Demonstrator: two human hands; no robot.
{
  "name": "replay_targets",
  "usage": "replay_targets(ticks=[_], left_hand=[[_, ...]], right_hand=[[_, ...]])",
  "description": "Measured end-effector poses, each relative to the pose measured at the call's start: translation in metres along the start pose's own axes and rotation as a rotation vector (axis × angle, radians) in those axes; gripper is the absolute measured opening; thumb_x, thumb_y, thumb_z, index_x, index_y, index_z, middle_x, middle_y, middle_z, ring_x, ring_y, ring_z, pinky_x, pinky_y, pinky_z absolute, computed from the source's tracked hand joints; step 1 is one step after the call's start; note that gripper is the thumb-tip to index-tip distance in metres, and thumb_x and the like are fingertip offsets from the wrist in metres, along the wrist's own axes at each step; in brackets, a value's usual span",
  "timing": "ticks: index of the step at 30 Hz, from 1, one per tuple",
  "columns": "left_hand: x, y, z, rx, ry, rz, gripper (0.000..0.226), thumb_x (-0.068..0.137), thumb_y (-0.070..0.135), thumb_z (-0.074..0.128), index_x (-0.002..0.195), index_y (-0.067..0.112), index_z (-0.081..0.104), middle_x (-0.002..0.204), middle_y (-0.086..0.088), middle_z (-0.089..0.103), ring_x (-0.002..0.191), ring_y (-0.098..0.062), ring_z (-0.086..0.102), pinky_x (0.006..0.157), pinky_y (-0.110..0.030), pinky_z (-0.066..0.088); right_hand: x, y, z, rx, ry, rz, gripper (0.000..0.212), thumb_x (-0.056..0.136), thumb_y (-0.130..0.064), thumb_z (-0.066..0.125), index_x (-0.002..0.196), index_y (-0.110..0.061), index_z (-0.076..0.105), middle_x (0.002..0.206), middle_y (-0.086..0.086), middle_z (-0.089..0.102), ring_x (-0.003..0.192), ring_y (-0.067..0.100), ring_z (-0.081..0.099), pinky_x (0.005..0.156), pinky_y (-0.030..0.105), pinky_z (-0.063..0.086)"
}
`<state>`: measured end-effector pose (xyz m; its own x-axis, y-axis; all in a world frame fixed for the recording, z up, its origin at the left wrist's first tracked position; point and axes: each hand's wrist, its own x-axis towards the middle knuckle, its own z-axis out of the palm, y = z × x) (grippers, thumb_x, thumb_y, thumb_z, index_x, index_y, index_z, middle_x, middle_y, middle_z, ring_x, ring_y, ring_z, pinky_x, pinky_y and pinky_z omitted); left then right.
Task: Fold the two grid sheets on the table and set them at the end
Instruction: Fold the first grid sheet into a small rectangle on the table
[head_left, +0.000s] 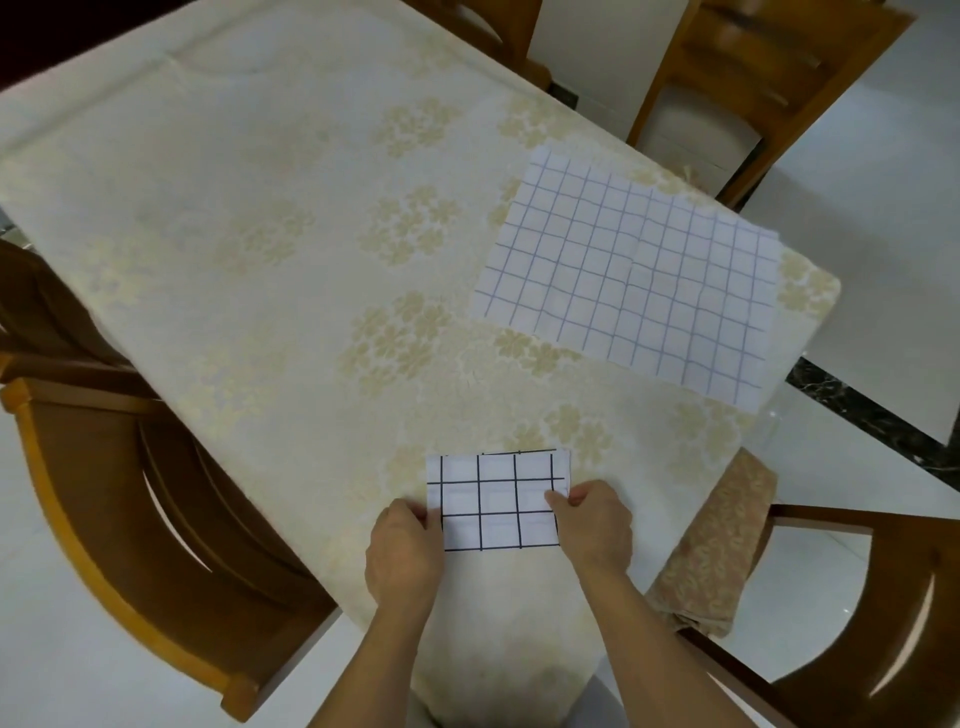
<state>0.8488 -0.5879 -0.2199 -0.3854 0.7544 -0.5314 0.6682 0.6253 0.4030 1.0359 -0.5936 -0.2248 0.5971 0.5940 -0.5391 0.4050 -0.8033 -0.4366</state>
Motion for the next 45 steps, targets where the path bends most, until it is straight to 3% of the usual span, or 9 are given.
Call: replay_targets(ticks=[13, 18, 26, 30, 33, 37, 40, 43, 45], left_hand=[[-0.005, 0.008, -0.005, -0.053, -0.009, 0.09, 0.012, 0.095, 0.025, 0.059, 0.102, 0.016, 0.054, 0.08, 0.006, 0.057, 0.07, -0.015, 0.052, 0.058, -0.028, 0.038], [0.003, 0.007, -0.015, -0.226, -0.17, 0.074, 0.028, 0.093, 0.021, 0.063, 0.119, 0.013, 0.059, 0.11, -0.001, 0.066, 0.097, -0.017, 0.058, 0.081, -0.026, 0.043], [-0.007, 0.015, -0.061, -0.503, -0.382, 0.135, 0.014, 0.095, 0.019, 0.052, 0.096, 0.008, 0.06, 0.102, -0.015, 0.065, 0.096, -0.032, 0.063, 0.081, -0.043, 0.052], [-0.019, 0.027, -0.084, -0.595, -0.318, 0.221, 0.032, 0.1, 0.034, 0.051, 0.082, 0.008, 0.049, 0.078, -0.007, 0.052, 0.075, -0.02, 0.053, 0.061, -0.04, 0.05], [-0.027, 0.035, -0.099, -0.554, -0.237, 0.364, 0.038, 0.099, 0.039, 0.051, 0.085, 0.003, 0.048, 0.077, -0.01, 0.051, 0.068, -0.018, 0.052, 0.056, -0.047, 0.05], [-0.044, 0.041, -0.115, -0.623, -0.181, 0.42, 0.028, 0.103, 0.028, 0.047, 0.083, 0.009, 0.049, 0.071, -0.01, 0.053, 0.051, -0.013, 0.052, 0.043, -0.03, 0.043], [-0.056, 0.043, -0.123, -0.683, -0.153, 0.426, 0.033, 0.105, 0.032, 0.041, 0.088, 0.005, 0.052, 0.066, -0.01, 0.05, 0.049, -0.018, 0.049, 0.04, -0.031, 0.039], [-0.065, 0.042, -0.125, -0.727, -0.083, 0.416, 0.035, 0.106, 0.029, 0.036, 0.092, 0.004, 0.056, 0.067, -0.012, 0.052, 0.048, -0.016, 0.051, 0.041, -0.031, 0.039], [-0.073, 0.039, -0.122, -0.718, -0.014, 0.426, 0.035, 0.106, 0.027, 0.037, 0.091, 0.001, 0.055, 0.067, -0.016, 0.052, 0.046, -0.017, 0.051, 0.041, -0.033, 0.04]], right_hand=[[-0.002, 0.0, 0.005, 0.035, -0.036, 0.0, 0.014, 0.093, -0.029, 0.062, 0.086, -0.017, 0.061, 0.093, 0.004, 0.064, 0.08, 0.022, 0.061, 0.063, 0.029, 0.042], [-0.006, -0.002, -0.01, 0.13, -0.079, -0.035, 0.017, 0.093, -0.024, 0.061, 0.084, -0.01, 0.057, 0.076, 0.001, 0.06, 0.066, 0.015, 0.055, 0.053, 0.027, 0.038], [-0.024, -0.021, -0.054, 0.565, -0.257, -0.07, 0.009, 0.087, -0.021, 0.075, 0.092, -0.025, 0.07, 0.091, 0.002, 0.075, 0.089, 0.017, 0.069, 0.084, 0.042, 0.058], [-0.039, -0.039, -0.075, 0.601, -0.312, -0.166, 0.019, 0.088, -0.024, 0.073, 0.09, -0.005, 0.072, 0.101, 0.024, 0.069, 0.099, 0.042, 0.065, 0.09, 0.059, 0.052], [-0.054, -0.054, -0.084, 0.602, -0.297, -0.268, 0.012, 0.094, -0.021, 0.066, 0.092, -0.014, 0.075, 0.094, 0.009, 0.076, 0.092, 0.029, 0.072, 0.084, 0.05, 0.059], [-0.073, -0.069, -0.089, 0.555, -0.243, -0.403, 0.024, 0.098, -0.031, 0.056, 0.097, -0.008, 0.064, 0.082, 0.015, 0.065, 0.068, 0.022, 0.06, 0.051, 0.029, 0.05], [-0.086, -0.075, -0.096, 0.545, -0.224, -0.449, 0.03, 0.097, -0.04, 0.055, 0.099, -0.011, 0.057, 0.094, -0.002, 0.065, 0.083, 0.017, 0.061, 0.075, 0.031, 0.052], [-0.092, -0.077, -0.104, 0.541, -0.219, -0.533, 0.034, 0.1, -0.032, 0.055, 0.113, 0.0, 0.058, 0.116, 0.018, 0.063, 0.113, 0.031, 0.058, 0.102, 0.049, 0.045], [-0.095, -0.075, -0.109, 0.528, -0.235, -0.547, 0.043, 0.1, -0.031, 0.054, 0.131, -0.001, 0.054, 0.14, 0.007, 0.055, 0.131, 0.023, 0.049, 0.113, 0.042, 0.036]])
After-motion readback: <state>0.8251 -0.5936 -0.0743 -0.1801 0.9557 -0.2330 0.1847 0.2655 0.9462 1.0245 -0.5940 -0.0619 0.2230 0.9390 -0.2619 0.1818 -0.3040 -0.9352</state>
